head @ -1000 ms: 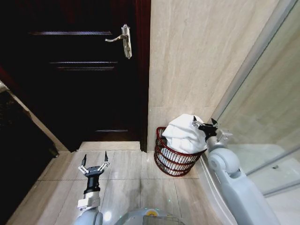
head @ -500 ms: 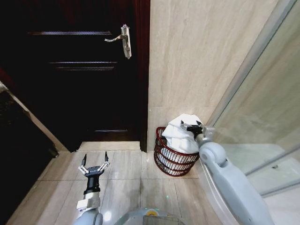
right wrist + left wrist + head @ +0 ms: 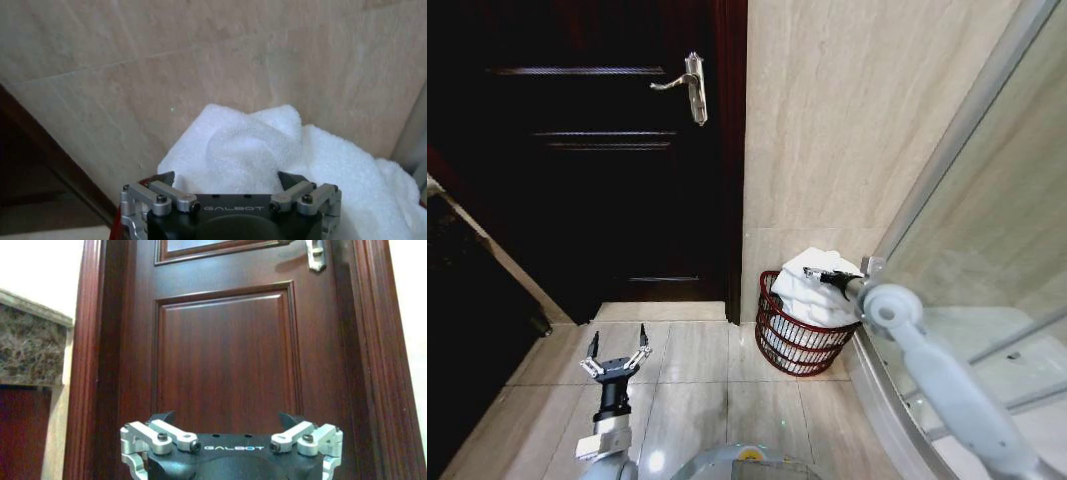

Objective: Discard the used towel into the hamper.

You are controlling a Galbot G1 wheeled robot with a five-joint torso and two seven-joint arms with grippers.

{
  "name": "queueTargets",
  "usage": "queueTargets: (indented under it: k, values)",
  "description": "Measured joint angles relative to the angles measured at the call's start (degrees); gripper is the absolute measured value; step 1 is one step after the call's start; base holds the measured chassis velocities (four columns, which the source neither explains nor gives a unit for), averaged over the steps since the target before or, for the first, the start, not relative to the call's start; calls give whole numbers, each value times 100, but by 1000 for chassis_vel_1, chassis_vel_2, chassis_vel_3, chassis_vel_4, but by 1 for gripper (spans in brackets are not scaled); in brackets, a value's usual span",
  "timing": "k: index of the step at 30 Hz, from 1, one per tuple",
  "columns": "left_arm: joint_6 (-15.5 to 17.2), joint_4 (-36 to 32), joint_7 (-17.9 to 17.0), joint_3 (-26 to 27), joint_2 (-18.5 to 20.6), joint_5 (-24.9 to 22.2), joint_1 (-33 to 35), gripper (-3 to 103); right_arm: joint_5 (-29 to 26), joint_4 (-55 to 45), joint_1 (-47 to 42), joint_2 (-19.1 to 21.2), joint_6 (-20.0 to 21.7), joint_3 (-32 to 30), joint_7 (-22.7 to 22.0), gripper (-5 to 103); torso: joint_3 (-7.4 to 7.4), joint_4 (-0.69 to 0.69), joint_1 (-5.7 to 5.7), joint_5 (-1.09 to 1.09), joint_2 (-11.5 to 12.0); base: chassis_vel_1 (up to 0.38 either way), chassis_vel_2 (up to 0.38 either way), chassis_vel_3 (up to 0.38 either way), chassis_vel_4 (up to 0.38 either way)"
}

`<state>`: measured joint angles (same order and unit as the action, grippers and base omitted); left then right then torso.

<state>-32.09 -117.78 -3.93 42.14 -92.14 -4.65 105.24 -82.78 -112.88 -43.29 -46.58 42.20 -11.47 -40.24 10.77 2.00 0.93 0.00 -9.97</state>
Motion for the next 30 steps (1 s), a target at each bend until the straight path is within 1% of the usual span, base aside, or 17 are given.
queueTargets:
  k: [1, 2, 4, 5, 6, 7, 9, 10, 13, 14, 17, 19, 22, 27, 30]
  values:
    - [-32, 9, -6, 10, 0, -35, 21, 100, -226, -1, 18, 122, 0, 53, -77, 100, 0, 1, 0, 0, 0, 0, 0, 0, 0]
    - [-32, 9, -6, 10, 0, -35, 21, 100, -226, -1, 18, 122, 0, 53, -77, 100, 0, 1, 0, 0, 0, 0, 0, 0, 0]
    - [-100, 31, -18, 41, 0, -68, 60, 100, -537, -63, -53, 335, -1, 121, -171, 100, 0, -1, 0, 0, 0, 0, 0, 0, 0]
    - [-119, 31, -20, 48, 0, -75, 75, 100, -607, -82, -75, 373, -1, 127, -197, 100, 0, -2, 0, 1, 0, 0, 0, 0, 0]
    - [-144, 25, -21, 56, 0, -92, 104, 100, -825, -113, -117, 460, -2, 138, -288, 100, 0, -2, 0, 0, 0, 0, 0, 0, 0]
    - [-144, 25, -21, 56, 0, -92, 104, 100, -825, -113, -117, 460, -2, 138, -288, 100, 0, -2, 0, 0, 0, 0, 0, 0, 0]
    - [-211, -16, -25, 73, 0, -148, 169, 100, -1310, -110, -95, 575, -5, 202, -507, 100, 0, -3, 0, 1, 0, 0, 0, 0, 0]
    - [-211, -16, -25, 73, 0, -148, 169, 100, -1310, -110, -95, 575, -5, 202, -507, 100, 0, -3, 0, 1, 0, 0, 0, 0, 0]
    - [-335, -34, -33, 137, 0, -240, 256, 100, -1980, -30, 47, 691, -11, 351, -771, 100, 0, -1, 0, 0, 0, 0, 0, 0, 0]
    - [-335, -34, -33, 137, 0, -240, 256, 100, -1980, -30, 47, 691, -11, 351, -771, 100, 0, -1, 0, 0, 0, 0, 0, 0, 0]
    - [-467, -28, -29, 217, 0, -326, 372, 100, -2427, -16, 115, 729, -15, 420, -973, 100, 0, -1, 0, -1, 0, 0, 0, 0, 0]
    - [-513, -14, -28, 245, 0, -357, 414, 100, -2521, -9, 133, 732, -16, 447, -1029, 100, 0, -1, 0, 0, 0, 0, 0, 0, 0]
    - [-631, 29, -26, 321, 0, -447, 525, 100, -2803, 35, 222, 749, -20, 608, -1223, 100, 0, -1, 0, 0, 0, 0, 0, 0, 0]
    - [-656, 31, -19, 347, 0, -463, 558, 100, -3049, 108, 440, 771, -22, 856, -1373, 100, 0, -1, 0, -1, 0, 0, 0, 0, 0]
    - [-581, -23, 13, 325, 0, -427, 536, 100, -3198, 259, 649, 719, -24, 1006, -1489, 100, 0, -1, 0, -1, 0, 0, 0, 0, 0]
